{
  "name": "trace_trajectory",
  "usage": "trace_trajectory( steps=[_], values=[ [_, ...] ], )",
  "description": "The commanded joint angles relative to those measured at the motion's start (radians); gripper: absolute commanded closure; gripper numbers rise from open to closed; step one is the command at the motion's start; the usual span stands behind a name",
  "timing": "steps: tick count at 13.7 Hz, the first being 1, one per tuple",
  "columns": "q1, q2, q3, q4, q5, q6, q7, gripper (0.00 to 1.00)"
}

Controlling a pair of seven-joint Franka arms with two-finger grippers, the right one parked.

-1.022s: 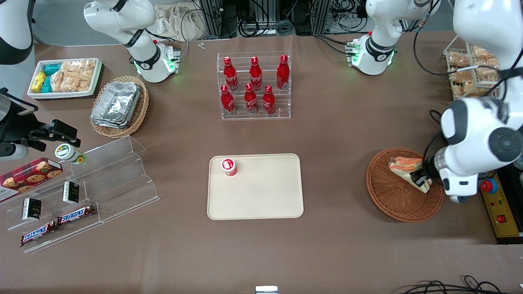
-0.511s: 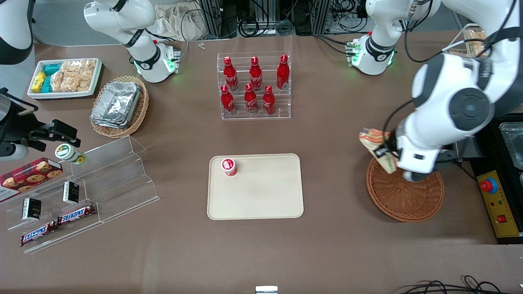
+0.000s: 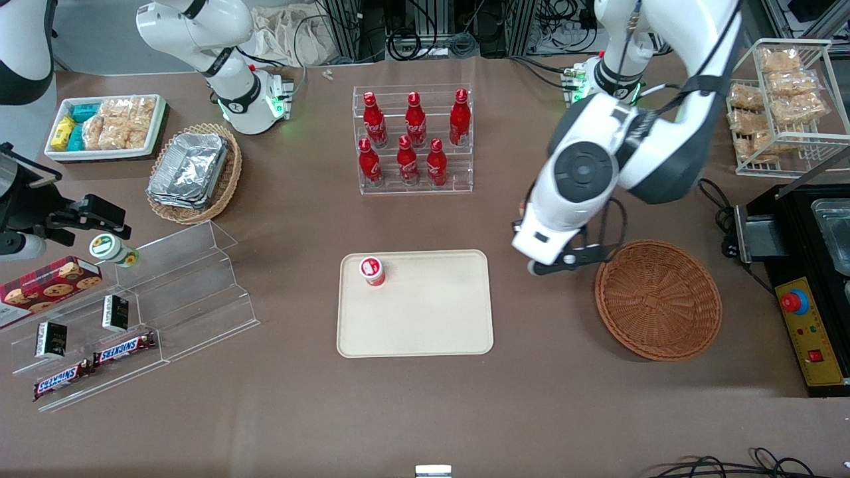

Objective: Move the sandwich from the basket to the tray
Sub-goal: 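Carry the sandwich over the cream tray and lower it beside the cup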

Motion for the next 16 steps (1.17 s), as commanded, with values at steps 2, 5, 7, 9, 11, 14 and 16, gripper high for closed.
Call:
trace_trajectory(
  steps=[2, 5, 7, 9, 11, 14, 16],
  values=[
    [-0.03, 0.094, -0.012, 0.05, 0.022, 0.109, 0.088, 1.0],
    [-0.076, 0.187, -0.013, 0.048, 0.138, 0.3, 0.077, 1.0],
    [-0.108, 0.242, -0.012, 0.048, 0.171, 0.387, 0.077, 1.0],
    [-0.109, 0.29, -0.01, 0.048, 0.18, 0.431, 0.086, 1.0],
    [-0.109, 0.324, -0.01, 0.042, 0.181, 0.482, 0.086, 1.0],
    [-0.106, 0.371, -0.008, 0.046, 0.181, 0.513, 0.092, 1.0],
    [-0.103, 0.385, -0.007, 0.046, 0.18, 0.52, 0.112, 0.99]
  ],
)
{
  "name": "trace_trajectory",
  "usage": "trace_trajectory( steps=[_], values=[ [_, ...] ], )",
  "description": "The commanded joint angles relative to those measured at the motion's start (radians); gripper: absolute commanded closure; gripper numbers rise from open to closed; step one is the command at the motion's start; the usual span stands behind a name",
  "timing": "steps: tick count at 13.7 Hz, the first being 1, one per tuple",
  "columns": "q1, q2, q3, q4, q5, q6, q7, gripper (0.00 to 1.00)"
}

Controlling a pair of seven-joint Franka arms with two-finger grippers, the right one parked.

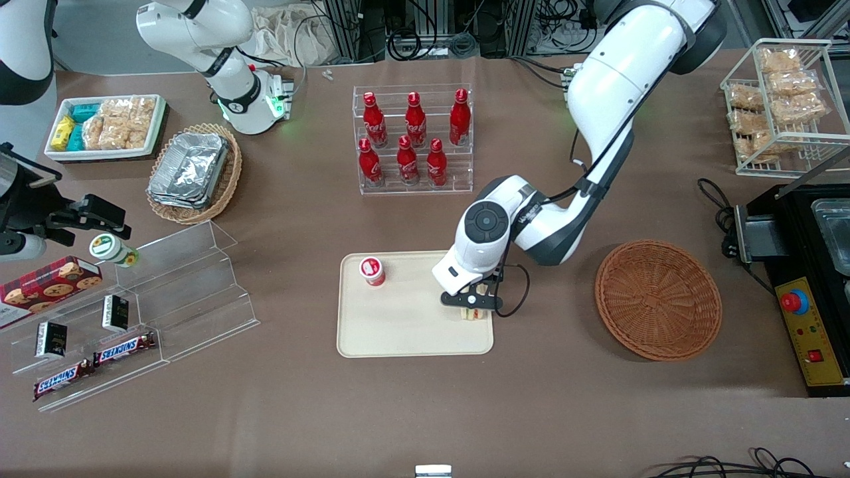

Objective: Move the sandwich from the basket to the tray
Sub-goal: 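Carry the sandwich over the cream tray and lower it beside the cup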

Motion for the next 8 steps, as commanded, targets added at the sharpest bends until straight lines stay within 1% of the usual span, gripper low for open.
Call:
trace_trajectory(
  steps=[1, 2, 3, 4, 7, 8],
  values=[
    [0.001, 0.025, -0.001, 0.031, 0.013, 0.006, 0.015, 0.87],
    [0.001, 0.025, -0.001, 0.033, 0.01, 0.006, 0.003, 0.5],
    [0.001, 0.025, -0.001, 0.033, 0.013, 0.006, 0.01, 0.07],
    [-0.001, 0.025, -0.001, 0.033, 0.022, 0.006, 0.006, 0.02],
    [0.008, 0.004, -0.001, 0.034, 0.01, -0.014, 0.005, 0.01],
    [0.008, -0.019, 0.001, 0.034, 0.007, -0.047, 0.015, 0.01]
  ],
)
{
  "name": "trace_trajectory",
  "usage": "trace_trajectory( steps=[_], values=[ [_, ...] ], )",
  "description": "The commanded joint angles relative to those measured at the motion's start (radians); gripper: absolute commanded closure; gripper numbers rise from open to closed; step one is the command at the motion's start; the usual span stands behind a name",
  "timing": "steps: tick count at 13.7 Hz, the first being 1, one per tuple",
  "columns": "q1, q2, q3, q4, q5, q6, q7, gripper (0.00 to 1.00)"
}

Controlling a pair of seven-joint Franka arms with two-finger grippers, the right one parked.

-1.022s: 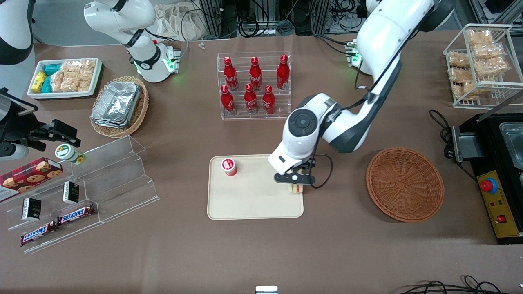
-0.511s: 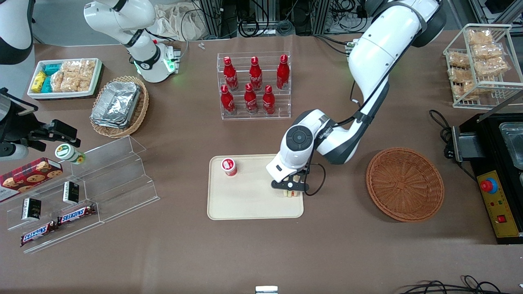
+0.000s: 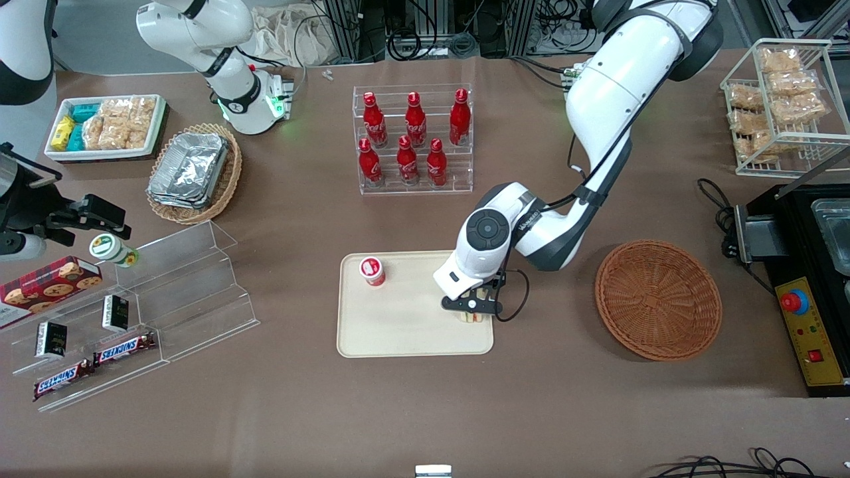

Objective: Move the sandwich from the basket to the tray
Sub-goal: 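Carry the sandwich over the cream tray and lower it beside the cup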

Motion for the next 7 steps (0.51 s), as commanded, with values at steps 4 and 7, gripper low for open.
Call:
trace_trajectory(
  steps=[4, 7],
  values=[
    [0.007, -0.177, 0.009, 0.014, -0.004, -0.293, 0.095, 0.01],
    [0.006, -0.312, 0.101, 0.014, -0.105, -0.468, 0.245, 0.01]
  ],
)
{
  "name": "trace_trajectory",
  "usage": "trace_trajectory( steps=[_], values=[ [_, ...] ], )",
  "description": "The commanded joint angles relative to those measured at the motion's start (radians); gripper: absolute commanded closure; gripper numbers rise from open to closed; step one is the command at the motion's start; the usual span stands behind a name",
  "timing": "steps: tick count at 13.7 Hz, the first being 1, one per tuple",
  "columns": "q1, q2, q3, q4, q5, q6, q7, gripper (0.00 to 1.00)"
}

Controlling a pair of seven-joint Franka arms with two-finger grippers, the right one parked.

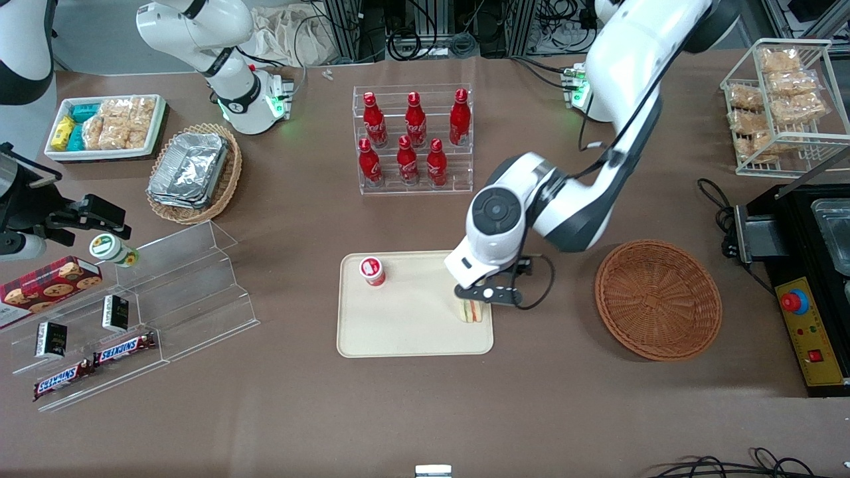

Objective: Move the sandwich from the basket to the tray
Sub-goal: 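Open the left gripper to release the sandwich and lift away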

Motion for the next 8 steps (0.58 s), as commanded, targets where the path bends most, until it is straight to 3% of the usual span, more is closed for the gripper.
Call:
trace_trajectory(
  steps=[1, 5, 8],
  values=[
    [0.001, -0.15, 0.09, -0.029, -0.083, -0.14, 0.168, 0.01],
    [-0.001, -0.295, 0.2, -0.026, -0.101, -0.256, 0.337, 0.01],
    [-0.001, -0.347, 0.254, 0.004, -0.103, -0.322, 0.359, 0.01]
  ],
)
